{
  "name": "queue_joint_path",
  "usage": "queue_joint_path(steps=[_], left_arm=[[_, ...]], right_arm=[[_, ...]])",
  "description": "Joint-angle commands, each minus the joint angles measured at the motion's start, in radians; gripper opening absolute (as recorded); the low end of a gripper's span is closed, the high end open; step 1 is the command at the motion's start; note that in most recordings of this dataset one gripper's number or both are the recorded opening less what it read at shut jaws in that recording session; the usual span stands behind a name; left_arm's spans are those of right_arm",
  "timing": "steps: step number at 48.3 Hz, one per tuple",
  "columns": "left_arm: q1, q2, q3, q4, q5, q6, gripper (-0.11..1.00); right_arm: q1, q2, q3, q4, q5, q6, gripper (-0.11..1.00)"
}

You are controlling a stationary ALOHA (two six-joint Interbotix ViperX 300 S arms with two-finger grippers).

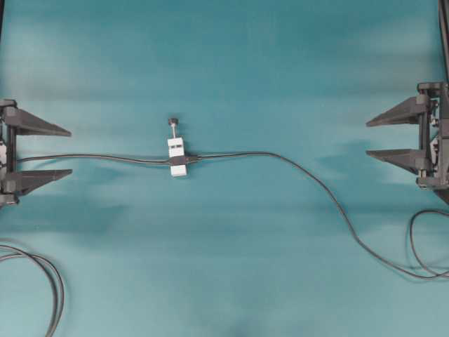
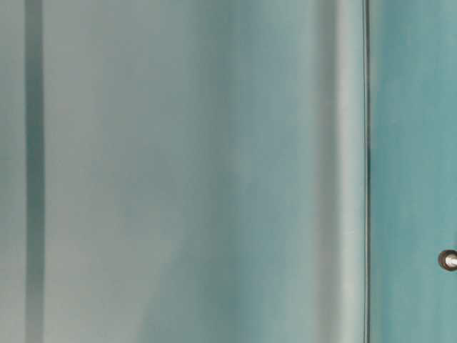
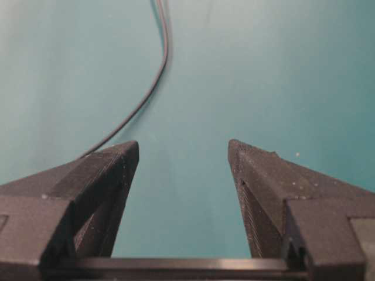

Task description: Insert the USB cable into the female connector supported by the left arm.

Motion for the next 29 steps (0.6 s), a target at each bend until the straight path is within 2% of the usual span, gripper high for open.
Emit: queue_joint_path(steps=[1, 8, 29], left_arm=[[-0.005, -0.003, -0.009, 0.008, -0.003, 0.015, 0.92], [-0.005, -0.025, -0.005, 0.008, 0.005, 0.008, 0.92], [-0.005, -0.043, 0.000, 0.008, 0.009, 0.006, 0.92]], right_arm=[[0.021, 0.003, -0.011, -0.003, -0.005, 0.006, 0.67], [0.046, 0.003, -0.003, -0.003, -0.006, 0.018, 0.67], [0.046, 0.003, -0.005, -0.003, -0.005, 0.018, 0.67]])
